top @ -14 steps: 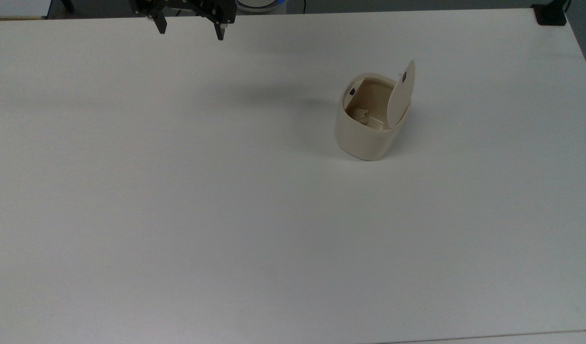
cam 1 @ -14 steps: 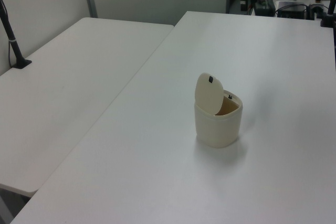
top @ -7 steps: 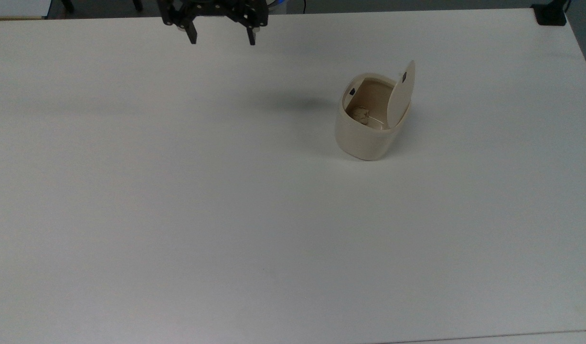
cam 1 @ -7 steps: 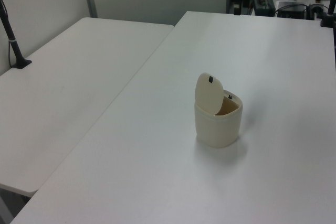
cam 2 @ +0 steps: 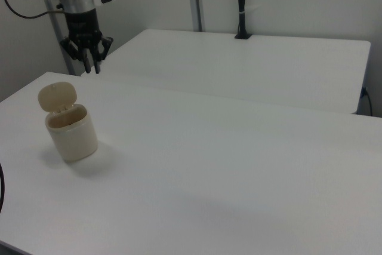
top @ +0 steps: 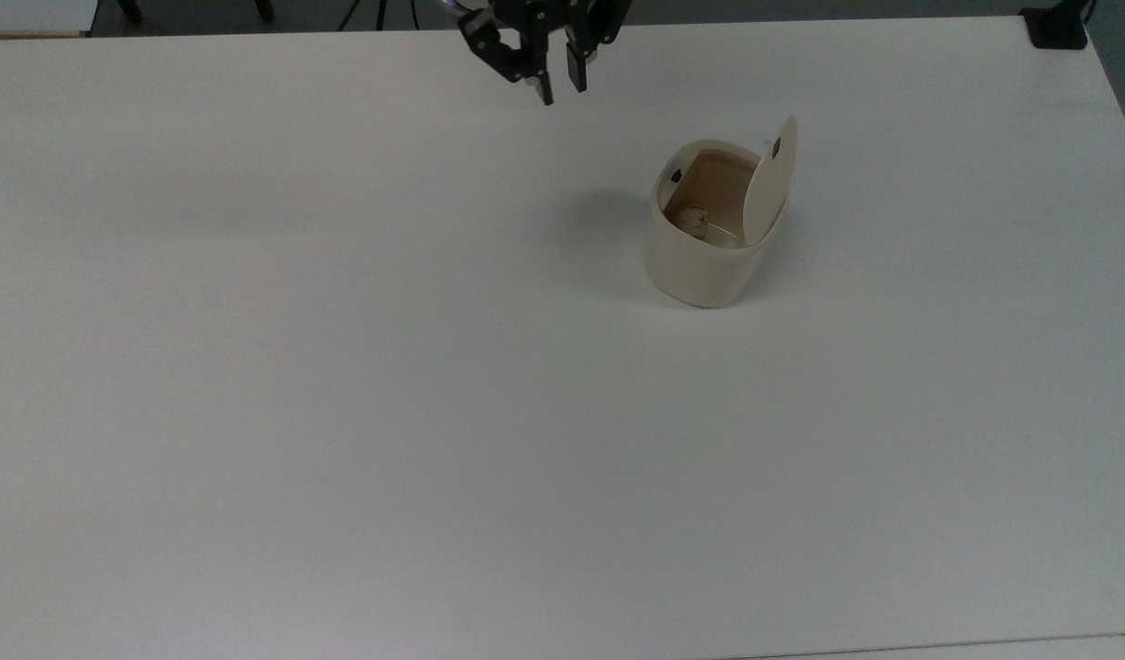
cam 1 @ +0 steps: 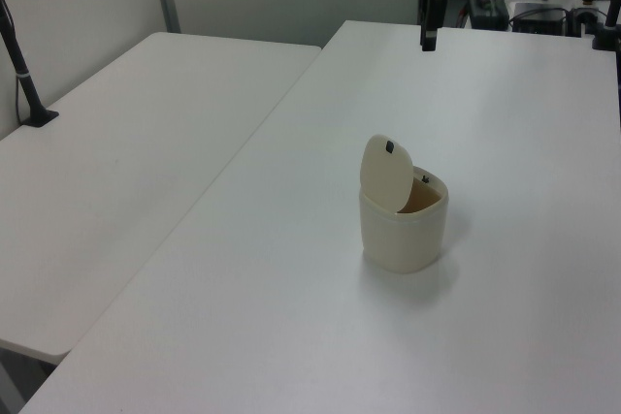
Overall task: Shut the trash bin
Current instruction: 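Move the open gripper toward the cream trash bin's raised lid, then lower the gripper to the top edge of the open lid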
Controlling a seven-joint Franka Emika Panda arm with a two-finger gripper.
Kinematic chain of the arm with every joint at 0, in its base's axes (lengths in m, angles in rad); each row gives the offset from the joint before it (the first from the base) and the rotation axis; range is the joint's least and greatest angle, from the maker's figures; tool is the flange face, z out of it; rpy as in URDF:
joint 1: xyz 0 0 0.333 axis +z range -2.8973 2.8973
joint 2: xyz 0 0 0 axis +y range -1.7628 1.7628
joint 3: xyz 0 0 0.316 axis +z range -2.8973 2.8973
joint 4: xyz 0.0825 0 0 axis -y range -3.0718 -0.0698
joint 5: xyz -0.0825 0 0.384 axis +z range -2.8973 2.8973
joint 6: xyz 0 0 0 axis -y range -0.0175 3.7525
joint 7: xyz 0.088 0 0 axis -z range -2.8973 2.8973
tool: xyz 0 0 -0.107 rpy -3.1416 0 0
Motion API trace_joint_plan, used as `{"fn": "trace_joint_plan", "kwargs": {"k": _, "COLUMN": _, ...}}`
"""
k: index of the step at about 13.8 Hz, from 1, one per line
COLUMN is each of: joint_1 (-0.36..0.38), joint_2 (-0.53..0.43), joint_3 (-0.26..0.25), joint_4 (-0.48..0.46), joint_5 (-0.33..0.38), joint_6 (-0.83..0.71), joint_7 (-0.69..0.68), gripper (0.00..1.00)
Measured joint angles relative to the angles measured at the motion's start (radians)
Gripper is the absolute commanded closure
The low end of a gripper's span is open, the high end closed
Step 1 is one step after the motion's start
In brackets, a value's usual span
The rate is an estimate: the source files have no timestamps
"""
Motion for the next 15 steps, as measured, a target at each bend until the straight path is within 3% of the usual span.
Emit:
{"fn": "trace_joint_plan", "kwargs": {"k": 6, "joint_1": 0.132, "joint_2": 0.002, "joint_3": 0.003, "joint_4": 0.013, "joint_5": 0.002, "joint_6": 0.136, "joint_7": -0.182, "gripper": 1.00}}
{"fn": "trace_joint_plan", "kwargs": {"k": 10, "joint_1": 0.193, "joint_2": 0.029, "joint_3": 0.004, "joint_4": 0.043, "joint_5": 0.002, "joint_6": 0.147, "joint_7": -0.196, "gripper": 1.00}}
{"fn": "trace_joint_plan", "kwargs": {"k": 15, "joint_1": 0.273, "joint_2": 0.133, "joint_3": 0.004, "joint_4": 0.051, "joint_5": -0.010, "joint_6": 0.209, "joint_7": -0.224, "gripper": 1.00}}
